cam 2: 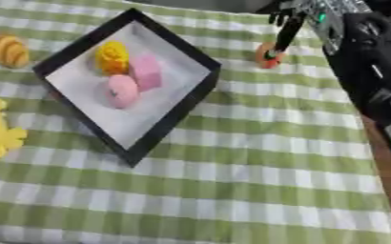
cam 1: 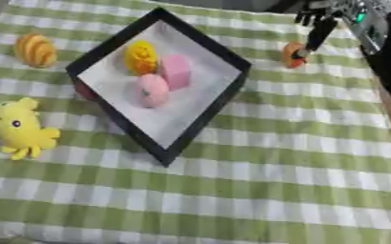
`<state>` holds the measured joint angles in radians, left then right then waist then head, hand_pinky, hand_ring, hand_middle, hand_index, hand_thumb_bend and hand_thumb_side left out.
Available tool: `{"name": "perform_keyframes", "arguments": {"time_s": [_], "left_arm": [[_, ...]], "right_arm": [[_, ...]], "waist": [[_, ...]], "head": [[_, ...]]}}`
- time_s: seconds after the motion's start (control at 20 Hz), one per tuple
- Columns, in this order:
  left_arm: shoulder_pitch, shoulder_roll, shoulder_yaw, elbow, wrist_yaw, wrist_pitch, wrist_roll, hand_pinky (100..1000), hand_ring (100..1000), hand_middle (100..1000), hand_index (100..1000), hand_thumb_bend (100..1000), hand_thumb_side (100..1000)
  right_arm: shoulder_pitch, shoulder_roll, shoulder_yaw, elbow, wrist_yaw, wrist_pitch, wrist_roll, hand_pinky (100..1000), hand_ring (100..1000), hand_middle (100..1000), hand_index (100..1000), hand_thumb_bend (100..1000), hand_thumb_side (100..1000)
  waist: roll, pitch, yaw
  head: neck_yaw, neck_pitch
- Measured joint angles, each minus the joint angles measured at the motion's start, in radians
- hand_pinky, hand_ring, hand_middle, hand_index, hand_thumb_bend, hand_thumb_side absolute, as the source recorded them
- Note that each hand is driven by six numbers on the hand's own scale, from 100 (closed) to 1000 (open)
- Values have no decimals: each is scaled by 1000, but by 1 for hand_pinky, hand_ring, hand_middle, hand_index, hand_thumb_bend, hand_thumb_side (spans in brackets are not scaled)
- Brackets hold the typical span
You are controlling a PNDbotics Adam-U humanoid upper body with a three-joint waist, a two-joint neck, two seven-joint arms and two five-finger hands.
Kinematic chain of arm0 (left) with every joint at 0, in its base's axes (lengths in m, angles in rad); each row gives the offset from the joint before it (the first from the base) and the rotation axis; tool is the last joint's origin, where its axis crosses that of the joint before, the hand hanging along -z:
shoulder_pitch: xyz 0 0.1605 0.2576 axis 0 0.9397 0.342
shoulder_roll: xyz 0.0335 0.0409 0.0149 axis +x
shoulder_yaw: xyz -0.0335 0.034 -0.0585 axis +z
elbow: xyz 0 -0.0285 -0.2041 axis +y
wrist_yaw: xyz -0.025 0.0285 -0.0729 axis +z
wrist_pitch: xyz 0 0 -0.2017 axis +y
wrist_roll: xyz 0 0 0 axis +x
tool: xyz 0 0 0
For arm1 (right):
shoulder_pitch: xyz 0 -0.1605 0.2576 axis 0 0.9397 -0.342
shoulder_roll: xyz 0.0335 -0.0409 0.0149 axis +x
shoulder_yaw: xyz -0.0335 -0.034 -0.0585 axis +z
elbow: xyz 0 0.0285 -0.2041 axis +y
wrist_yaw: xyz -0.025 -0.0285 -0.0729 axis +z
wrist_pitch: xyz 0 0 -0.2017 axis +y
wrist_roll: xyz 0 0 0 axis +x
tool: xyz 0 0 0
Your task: Pick up objects on the table and place them in the box.
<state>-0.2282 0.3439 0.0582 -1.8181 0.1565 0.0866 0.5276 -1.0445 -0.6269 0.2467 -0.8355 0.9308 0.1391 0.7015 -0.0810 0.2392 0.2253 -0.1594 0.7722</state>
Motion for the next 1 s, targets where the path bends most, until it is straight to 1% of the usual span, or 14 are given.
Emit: {"name": "perform_keyframes", "arguments": {"time_s": [0.25,0.6,0.8,1.0], "left_arm": [[0,0,0,0,0,0,0,807,843,728,847,327,755],[0,0,0,0,0,0,0,807,844,727,846,328,755],[-1,0,0,0,0,0,0,807,844,726,846,328,755],[-3,-1,0,0,0,0,0,807,844,725,846,329,755]], "right_arm": [[7,-2,-7,16,9,3,-6,868,846,798,872,503,210],[15,2,-6,30,6,-4,-16,860,828,770,839,476,154],[22,10,-6,38,4,-2,-26,853,811,757,826,418,148],[26,18,-6,43,-5,4,-44,845,792,701,779,356,100]], "waist": [[0,4,2],[0,11,7],[0,16,10],[0,17,13]], "head": [[1,0],[1,0],[-2,0],[-2,0]]}}
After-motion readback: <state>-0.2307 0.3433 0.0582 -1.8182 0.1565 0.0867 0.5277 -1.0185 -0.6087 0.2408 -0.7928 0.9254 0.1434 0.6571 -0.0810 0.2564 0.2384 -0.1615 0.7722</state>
